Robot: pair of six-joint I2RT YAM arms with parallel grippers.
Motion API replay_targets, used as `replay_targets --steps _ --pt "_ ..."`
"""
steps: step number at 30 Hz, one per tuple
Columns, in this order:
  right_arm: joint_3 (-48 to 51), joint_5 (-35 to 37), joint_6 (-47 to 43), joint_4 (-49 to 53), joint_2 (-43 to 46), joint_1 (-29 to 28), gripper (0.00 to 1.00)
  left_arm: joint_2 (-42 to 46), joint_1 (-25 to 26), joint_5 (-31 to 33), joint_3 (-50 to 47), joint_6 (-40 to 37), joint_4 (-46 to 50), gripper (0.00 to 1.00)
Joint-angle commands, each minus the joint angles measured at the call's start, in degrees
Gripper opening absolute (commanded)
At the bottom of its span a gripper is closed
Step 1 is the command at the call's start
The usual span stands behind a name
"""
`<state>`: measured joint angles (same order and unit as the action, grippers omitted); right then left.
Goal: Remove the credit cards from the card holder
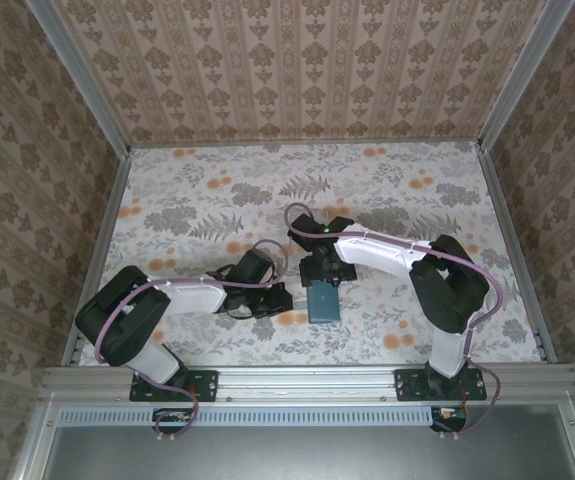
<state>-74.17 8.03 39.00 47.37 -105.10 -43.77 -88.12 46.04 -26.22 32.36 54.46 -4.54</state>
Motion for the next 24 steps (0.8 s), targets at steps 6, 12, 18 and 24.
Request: replay_targets --steps 6,12,18,24 --pt "0.17 2.26 -0.79 4.82 3.46 -0.34 0.84 0.59 0.0 1.78 0.01 1.07 1.46 0.08" --pt "0.78 0.38 -2.16 6.49 4.54 -0.37 0.83 1.15 0.01 3.31 0.11 1.82 1.86 0.05" --pt "3.16 -1.61 -3.36 7.52 5.91 -0.48 0.82 1.4 0.01 4.81 0.24 3.24 1.37 0.04" --pt "5.93 -2.76 -4.02 8.06 7.63 -0.84 0.81 1.87 0.0 6.06 0.45 4.08 1.71 0.03"
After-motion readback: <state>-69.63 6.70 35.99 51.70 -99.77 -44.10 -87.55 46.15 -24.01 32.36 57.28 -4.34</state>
